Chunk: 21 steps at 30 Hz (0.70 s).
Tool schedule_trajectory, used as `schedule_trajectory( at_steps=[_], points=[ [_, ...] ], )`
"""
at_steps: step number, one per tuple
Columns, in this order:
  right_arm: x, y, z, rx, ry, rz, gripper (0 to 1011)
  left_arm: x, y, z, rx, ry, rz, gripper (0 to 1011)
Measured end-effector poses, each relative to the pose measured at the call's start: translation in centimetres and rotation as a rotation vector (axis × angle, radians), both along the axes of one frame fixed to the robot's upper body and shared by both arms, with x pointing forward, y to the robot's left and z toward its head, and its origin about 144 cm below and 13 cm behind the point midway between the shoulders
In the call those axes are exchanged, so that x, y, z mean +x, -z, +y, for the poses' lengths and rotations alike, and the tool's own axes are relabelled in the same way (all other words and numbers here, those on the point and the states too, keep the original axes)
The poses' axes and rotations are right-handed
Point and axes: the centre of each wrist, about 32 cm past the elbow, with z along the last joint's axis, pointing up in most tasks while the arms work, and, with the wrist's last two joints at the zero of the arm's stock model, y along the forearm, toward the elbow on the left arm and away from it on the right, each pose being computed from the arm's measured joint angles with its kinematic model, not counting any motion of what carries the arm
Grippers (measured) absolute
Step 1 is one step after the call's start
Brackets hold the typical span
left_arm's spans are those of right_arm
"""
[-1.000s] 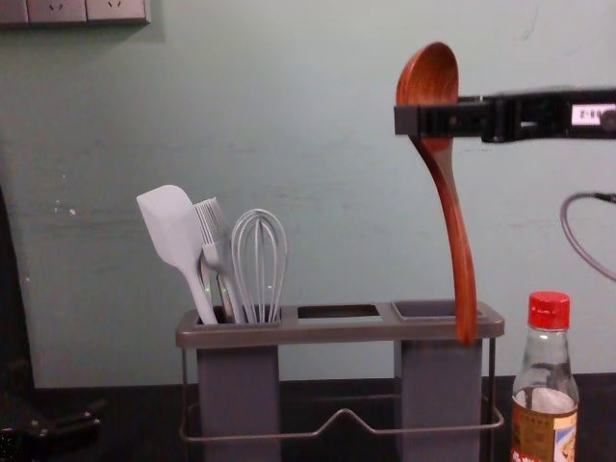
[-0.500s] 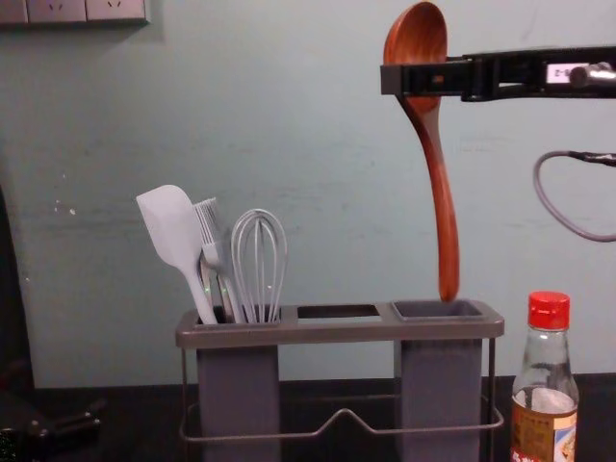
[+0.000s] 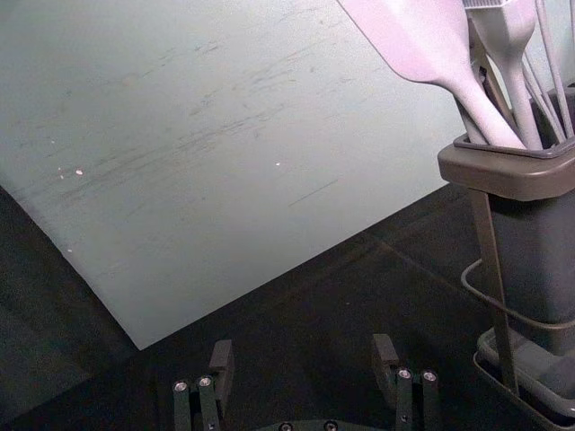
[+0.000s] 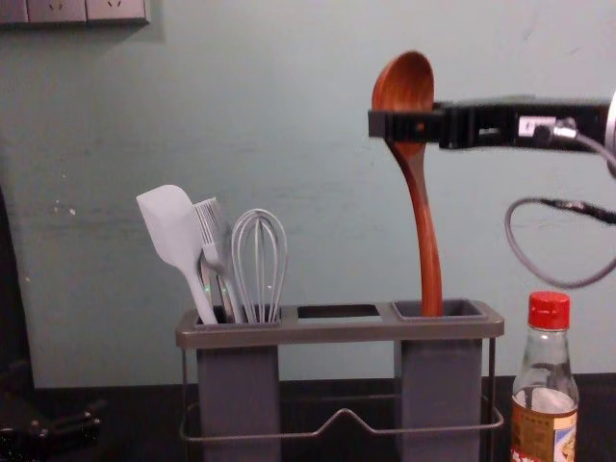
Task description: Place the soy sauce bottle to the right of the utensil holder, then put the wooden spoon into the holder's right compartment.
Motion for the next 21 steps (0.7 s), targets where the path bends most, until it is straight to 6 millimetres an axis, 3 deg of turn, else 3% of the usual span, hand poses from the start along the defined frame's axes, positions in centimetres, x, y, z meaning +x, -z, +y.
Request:
schedule_trajectory(
  at_steps=[21],
  points=[
    [3.0,4.1,-0.3,-0.005,0.024,0.087,814,0.0,0.0,0.0,0.000,0.000,0.000,1005]
  ],
)
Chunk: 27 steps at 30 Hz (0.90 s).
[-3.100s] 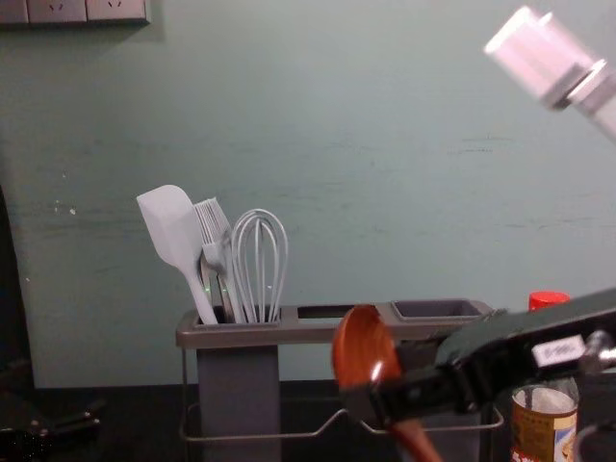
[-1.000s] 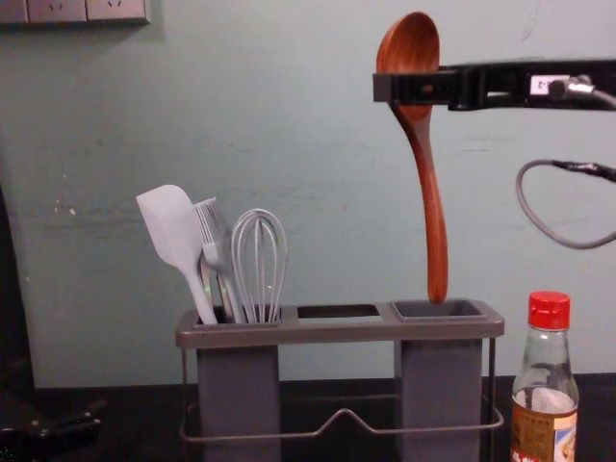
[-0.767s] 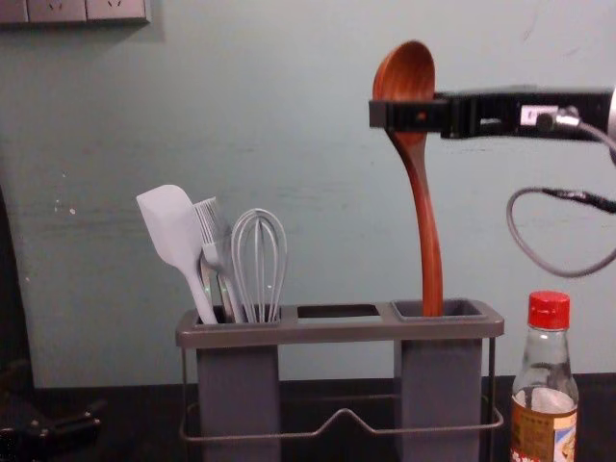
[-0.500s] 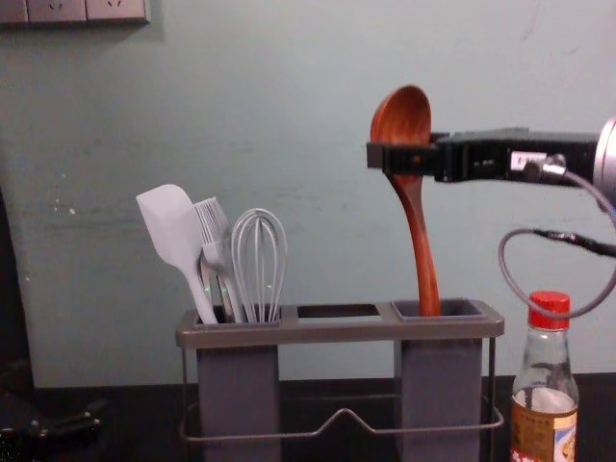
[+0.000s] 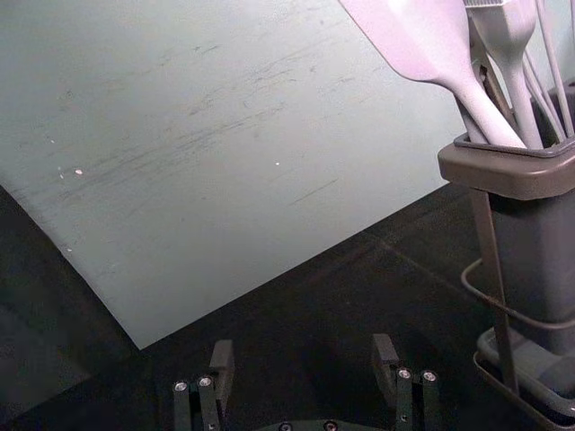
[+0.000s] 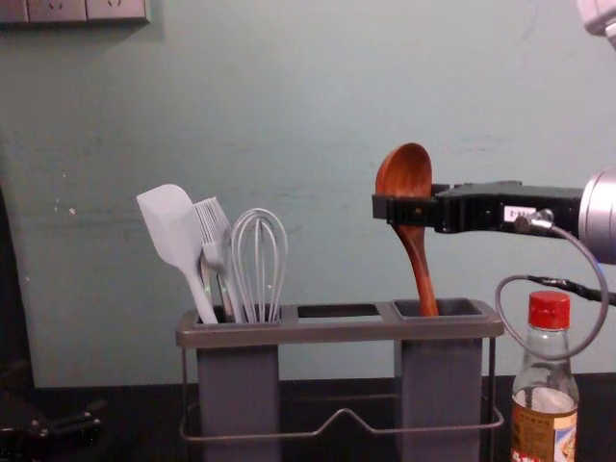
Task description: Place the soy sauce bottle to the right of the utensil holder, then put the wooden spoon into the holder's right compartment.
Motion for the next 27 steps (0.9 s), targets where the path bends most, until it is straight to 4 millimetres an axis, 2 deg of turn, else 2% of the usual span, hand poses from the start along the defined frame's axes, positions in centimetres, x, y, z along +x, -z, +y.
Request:
schedule_trajectory(
  at_steps=[17,27],
  points=[
    [0.5,1.7,0.0,-0.015,-0.005,0.050,814,0.0,0.0,0.0,0.000,0.000,0.000,1005],
    [-1.1,1.7,-0.3,-0.018,-0.006,0.064,814,0.0,0.0,0.0,0.000,0.000,0.000,1005]
  ],
)
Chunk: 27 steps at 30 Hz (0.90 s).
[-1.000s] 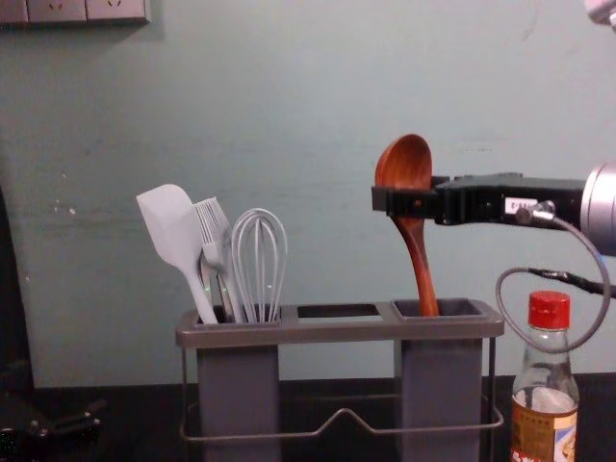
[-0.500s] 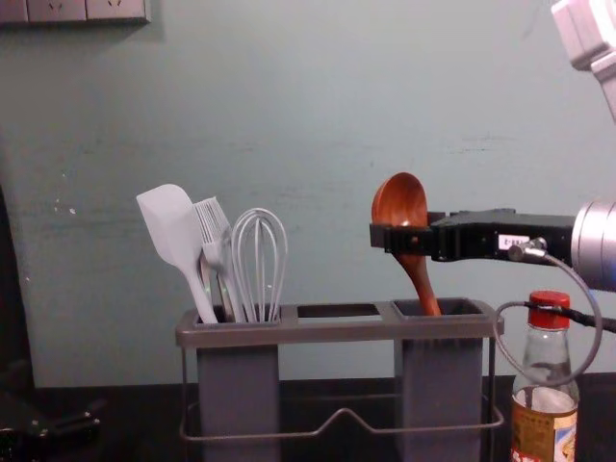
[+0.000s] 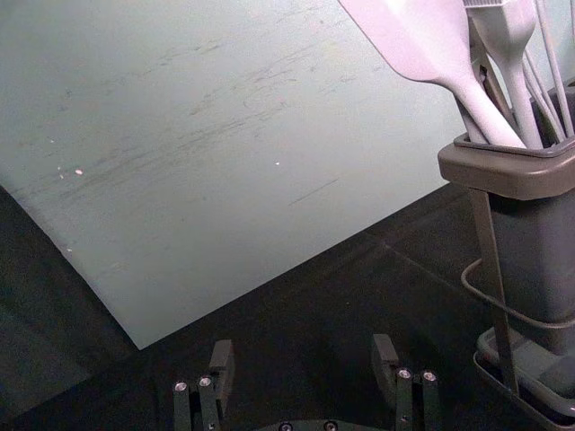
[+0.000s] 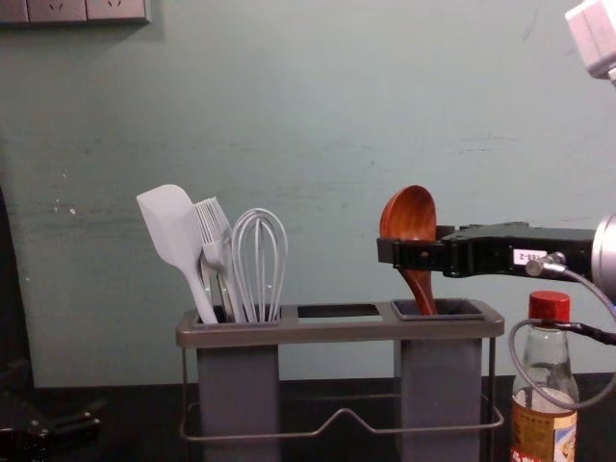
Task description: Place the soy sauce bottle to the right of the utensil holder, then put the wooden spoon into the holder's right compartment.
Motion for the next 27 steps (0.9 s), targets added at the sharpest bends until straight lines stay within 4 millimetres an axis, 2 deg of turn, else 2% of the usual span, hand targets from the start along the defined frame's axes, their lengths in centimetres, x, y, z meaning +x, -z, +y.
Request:
schedule_trajectory(
  at_steps=[8,17,24,27],
  points=[
    [-1.2,-0.2,-0.4,-0.005,0.004,0.004,814,0.0,0.0,0.0,0.000,0.000,0.000,1005],
    [-1.4,-0.1,-0.7,-0.009,0.011,0.008,818,0.0,0.0,0.0,0.000,0.000,0.000,1005],
    [-1.6,0.1,-0.8,-0.001,0.016,0.014,985,0.0,0.0,0.0,0.000,0.000,0.000,1005],
    [-1.7,0.0,-0.8,0.004,0.016,0.013,1002,0.0,0.0,0.0,0.000,0.000,0.000,1005]
  ],
)
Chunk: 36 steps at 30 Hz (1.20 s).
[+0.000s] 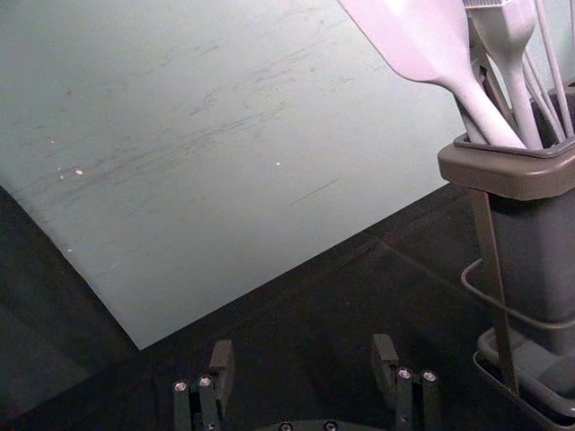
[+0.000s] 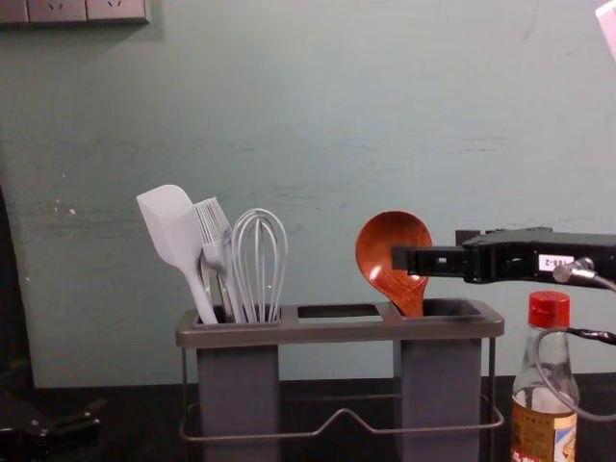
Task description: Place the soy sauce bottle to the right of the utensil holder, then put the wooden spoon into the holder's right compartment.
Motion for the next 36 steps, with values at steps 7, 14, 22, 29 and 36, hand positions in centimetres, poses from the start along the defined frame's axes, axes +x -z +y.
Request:
schedule_trajectory(
  at_steps=[7,14,22,29,36],
  points=[
    [-0.9,-0.4,-0.4,0.018,0.008,-0.013,1002,0.0,0.0,0.0,0.000,0.000,0.000,1005],
    [-3.5,-0.2,-1.6,0.025,0.028,-0.016,1000,0.0,0.0,0.0,0.000,0.000,0.000,1005],
    [-7.1,1.3,-3.4,0.035,0.052,-0.011,1002,0.0,0.0,0.0,0.000,0.000,0.000,1005],
    [-10.1,3.3,-5.3,0.028,0.079,-0.006,1000,0.0,0.0,0.0,0.000,0.000,0.000,1005],
    [-11.4,5.8,-7.3,0.000,0.189,0.025,1000,0.0,0.0,0.0,0.000,0.000,0.000,1005]
  ],
)
